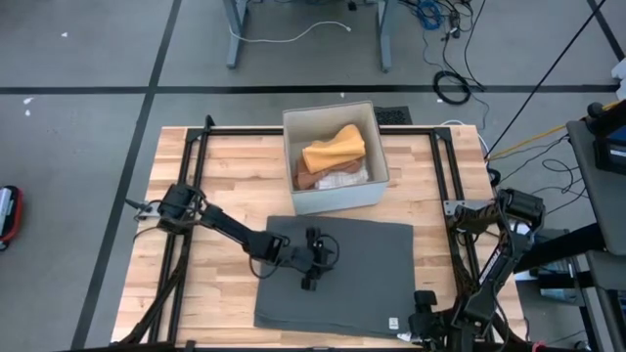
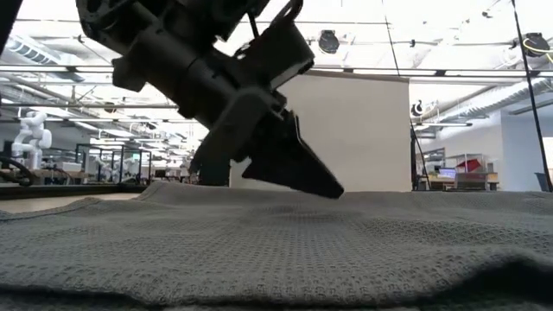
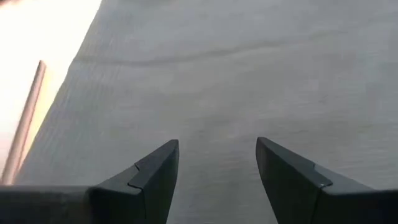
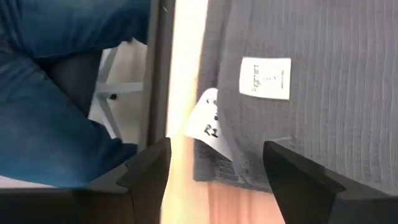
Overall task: Fold towel
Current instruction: Fold the orange towel
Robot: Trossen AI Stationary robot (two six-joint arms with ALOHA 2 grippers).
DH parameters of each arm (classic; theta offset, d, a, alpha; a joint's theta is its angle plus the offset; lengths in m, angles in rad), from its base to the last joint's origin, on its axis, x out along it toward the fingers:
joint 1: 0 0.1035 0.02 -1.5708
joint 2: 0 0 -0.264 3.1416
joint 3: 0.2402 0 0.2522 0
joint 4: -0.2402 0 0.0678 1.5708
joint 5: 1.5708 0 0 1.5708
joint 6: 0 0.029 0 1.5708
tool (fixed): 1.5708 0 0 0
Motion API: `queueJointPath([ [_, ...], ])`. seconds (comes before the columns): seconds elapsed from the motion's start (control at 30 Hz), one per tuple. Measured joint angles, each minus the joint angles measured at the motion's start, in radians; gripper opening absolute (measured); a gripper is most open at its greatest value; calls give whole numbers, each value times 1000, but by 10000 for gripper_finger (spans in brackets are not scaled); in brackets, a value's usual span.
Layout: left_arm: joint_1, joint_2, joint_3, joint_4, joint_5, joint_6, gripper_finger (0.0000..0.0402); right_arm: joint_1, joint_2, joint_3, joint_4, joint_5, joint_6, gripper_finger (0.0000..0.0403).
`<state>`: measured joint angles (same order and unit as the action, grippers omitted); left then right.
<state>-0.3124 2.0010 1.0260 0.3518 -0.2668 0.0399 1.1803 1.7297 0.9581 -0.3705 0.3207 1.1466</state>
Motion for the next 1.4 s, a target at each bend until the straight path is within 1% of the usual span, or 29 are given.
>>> queueJointPath([
  [0.13, -31, -2, 0, 41, 0, 0, 222, 7, 39, 0, 4, 7, 13, 243],
  [0.3, -61, -4, 2, 138, 60, -4, 222, 7, 79, 3, 50, 10, 10, 242],
  [0.57, -97, -5, 3, 241, 63, -5, 222, 7, 86, 4, 32, 36, 15, 236],
  [0.63, -102, -5, 3, 245, 64, -5, 222, 7, 87, 4, 20, 42, 22, 222],
  [0.73, -104, 2, 4, 255, 64, -13, 222, 7, 88, 3, 9, 48, 22, 183],
  [0.83, -100, 31, 5, 278, 64, -31, 222, 6, 88, 1, 0, 52, 21, 128],
  [1.0, -85, 107, 24, 314, 62, -38, 222, 5, 89, 1, 2, 53, 0, 24],
  [1.03, -80, 125, 38, 314, 65, -38, 222, 5, 89, 1, 3, 52, -3, 13],
  [1.33, -49, 243, 158, 312, 151, -38, 222, 5, 89, 1, 4, 52, -11, 3],
  [1.4, -43, 254, 171, 283, 163, -38, 222, 5, 89, 0, 8, 55, -13, 3],
])
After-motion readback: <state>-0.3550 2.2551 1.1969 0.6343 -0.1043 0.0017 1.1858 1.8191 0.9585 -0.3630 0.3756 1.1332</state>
